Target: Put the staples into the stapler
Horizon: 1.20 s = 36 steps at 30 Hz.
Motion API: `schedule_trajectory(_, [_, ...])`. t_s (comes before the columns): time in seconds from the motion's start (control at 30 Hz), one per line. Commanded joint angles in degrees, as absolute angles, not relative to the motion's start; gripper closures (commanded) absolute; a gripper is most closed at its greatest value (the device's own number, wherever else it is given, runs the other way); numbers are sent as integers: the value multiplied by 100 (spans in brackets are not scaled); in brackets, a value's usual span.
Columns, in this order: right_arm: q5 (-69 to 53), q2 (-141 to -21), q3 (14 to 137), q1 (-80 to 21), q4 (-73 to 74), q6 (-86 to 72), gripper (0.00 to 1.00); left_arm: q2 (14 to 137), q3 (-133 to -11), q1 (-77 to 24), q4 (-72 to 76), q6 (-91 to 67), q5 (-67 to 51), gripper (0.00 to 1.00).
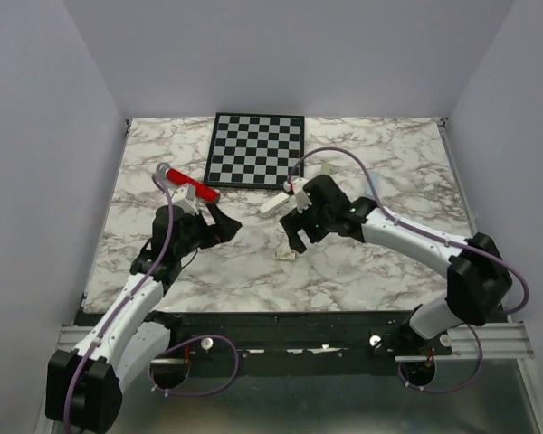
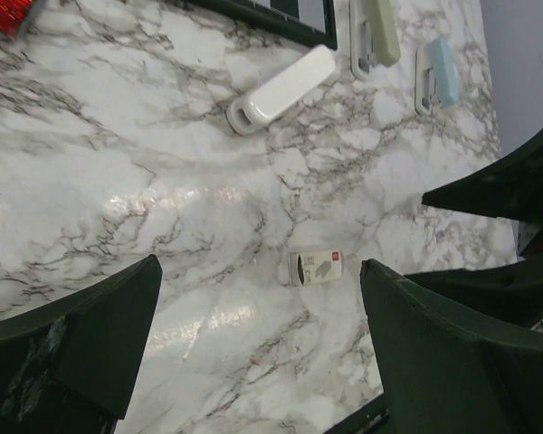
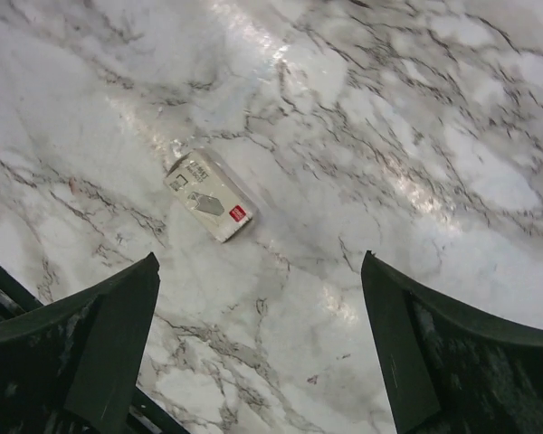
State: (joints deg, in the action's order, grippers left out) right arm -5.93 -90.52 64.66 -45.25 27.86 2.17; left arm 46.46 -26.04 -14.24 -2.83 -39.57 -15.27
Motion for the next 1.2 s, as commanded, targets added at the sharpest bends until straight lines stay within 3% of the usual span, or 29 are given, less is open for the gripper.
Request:
schedule_trajectory(0.0, [130,-8324,5601,-4386,2066,-1737,0,5307,-3066,-1809,-307,-4166,-2065,1])
schedule_trajectory(0.23, [97,-7709,4371,-4342,1047,-3857,4,7002,-3577,-2696,-176,-4438,-2066,1])
schedule_trajectory(0.37, [35,-7541,3825,-4237,354,-4455,9,7557,-3709,-3014,-35,-4500,-2100,10])
schedule_trajectory(0.63, [-614,-7690,3156,-3973,-764,-4948,21,8358,-3867,-3190,413,-4483,-2303,29])
schedule_trajectory(0.73, [-790,-7848,3076,-3911,-1045,-5036,21,8639,-3990,-3217,466,-4448,-2373,31])
schedule_trajectory(0.77, [-843,-7910,3094,-3885,-1133,-5071,22,8779,-4025,-3225,475,-4439,-2417,36])
schedule_trajectory(1.03, [-1063,-8437,3041,-3841,-1441,-5247,25,9220,-4175,-3313,475,-4403,-2575,39])
schedule_trajectory(1.17, [-1195,-8648,3059,-3823,-1582,-5265,28,9237,-4105,-3322,501,-4412,-2593,46])
